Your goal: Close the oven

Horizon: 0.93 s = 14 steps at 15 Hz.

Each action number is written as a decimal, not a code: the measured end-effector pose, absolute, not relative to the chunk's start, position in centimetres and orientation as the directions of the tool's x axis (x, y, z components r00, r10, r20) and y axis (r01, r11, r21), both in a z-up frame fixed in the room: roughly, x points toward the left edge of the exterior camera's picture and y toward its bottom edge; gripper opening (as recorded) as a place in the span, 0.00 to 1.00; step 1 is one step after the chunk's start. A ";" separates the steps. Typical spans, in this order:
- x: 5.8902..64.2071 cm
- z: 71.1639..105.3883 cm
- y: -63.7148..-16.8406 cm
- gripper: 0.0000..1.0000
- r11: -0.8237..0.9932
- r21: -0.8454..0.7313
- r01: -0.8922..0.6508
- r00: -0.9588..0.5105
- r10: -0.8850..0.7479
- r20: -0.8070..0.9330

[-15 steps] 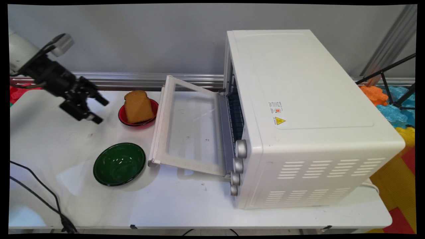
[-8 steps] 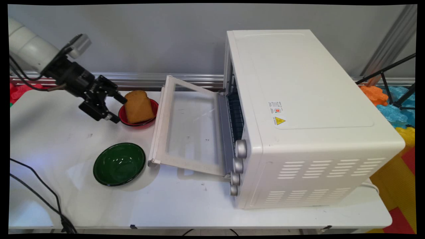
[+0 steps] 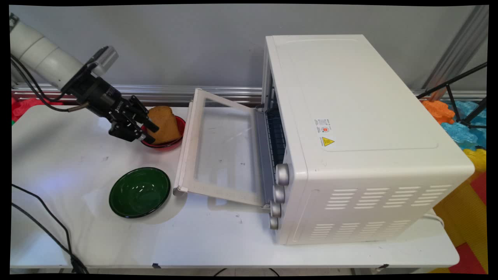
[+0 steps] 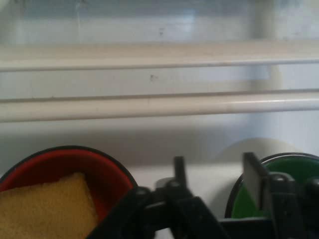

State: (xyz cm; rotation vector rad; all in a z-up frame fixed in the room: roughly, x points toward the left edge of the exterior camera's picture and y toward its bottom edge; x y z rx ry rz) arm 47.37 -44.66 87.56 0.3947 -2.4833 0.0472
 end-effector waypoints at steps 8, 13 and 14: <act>47.3 85.9 -44.9 0.00 0.966 0.075 -0.248 -0.786 -0.246 0.567; 46.6 83.7 -45.3 0.00 0.969 0.066 -0.238 -0.779 -0.231 0.584; 46.4 83.2 -45.4 0.00 0.969 0.062 -0.239 -0.777 -0.229 0.587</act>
